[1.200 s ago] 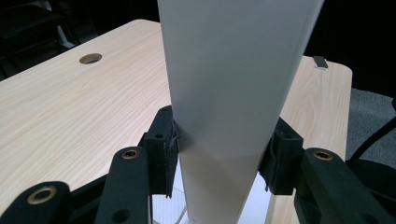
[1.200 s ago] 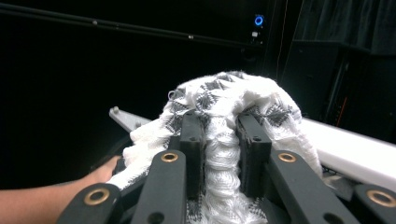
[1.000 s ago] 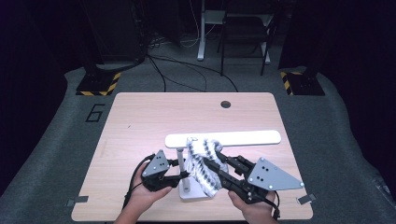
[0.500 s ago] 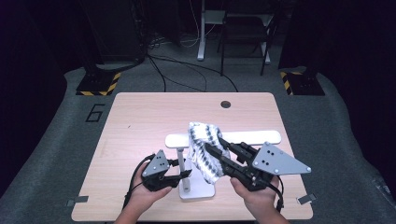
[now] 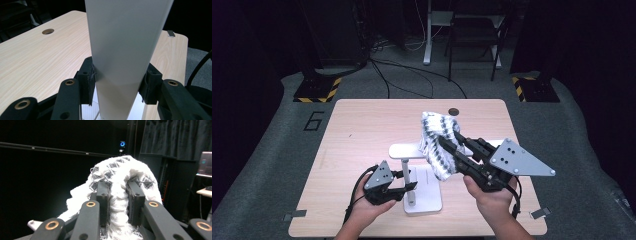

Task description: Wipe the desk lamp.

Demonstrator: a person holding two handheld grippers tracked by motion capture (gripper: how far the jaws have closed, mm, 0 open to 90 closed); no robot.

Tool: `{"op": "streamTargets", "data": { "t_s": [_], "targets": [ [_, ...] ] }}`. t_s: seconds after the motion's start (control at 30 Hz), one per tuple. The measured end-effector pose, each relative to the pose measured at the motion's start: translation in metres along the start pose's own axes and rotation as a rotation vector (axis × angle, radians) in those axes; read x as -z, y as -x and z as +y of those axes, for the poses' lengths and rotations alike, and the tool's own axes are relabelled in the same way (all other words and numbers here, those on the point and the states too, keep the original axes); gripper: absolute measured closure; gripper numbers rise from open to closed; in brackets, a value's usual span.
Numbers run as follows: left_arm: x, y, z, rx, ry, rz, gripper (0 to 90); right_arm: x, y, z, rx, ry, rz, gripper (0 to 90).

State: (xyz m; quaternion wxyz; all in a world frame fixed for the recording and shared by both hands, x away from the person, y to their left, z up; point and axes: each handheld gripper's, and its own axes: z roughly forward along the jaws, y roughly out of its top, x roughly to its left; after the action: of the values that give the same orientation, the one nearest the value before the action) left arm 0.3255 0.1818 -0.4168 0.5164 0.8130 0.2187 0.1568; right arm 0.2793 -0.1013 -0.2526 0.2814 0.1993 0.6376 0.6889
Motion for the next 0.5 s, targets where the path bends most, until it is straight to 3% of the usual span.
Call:
{"op": "streamTargets", "data": {
  "t_s": [0.1, 0.3, 0.5],
  "targets": [
    [0.0, 0.0, 0.0, 0.0, 0.0, 0.0, 54.1, 0.0, 0.003, 0.001, -0.005, -0.002, -0.014, 75.1],
    [0.0, 0.0, 0.0, -0.004, -0.002, -0.002, 54.1, -0.006, 0.008, -0.016, -0.004, -0.054, -0.052, 75.0],
    [0.0, 0.0, 0.0, 0.0, 0.0, 0.0, 54.1, -0.007, 0.001, -0.029, 0.019, -0.097, -0.075, 74.8]
  ]
}}
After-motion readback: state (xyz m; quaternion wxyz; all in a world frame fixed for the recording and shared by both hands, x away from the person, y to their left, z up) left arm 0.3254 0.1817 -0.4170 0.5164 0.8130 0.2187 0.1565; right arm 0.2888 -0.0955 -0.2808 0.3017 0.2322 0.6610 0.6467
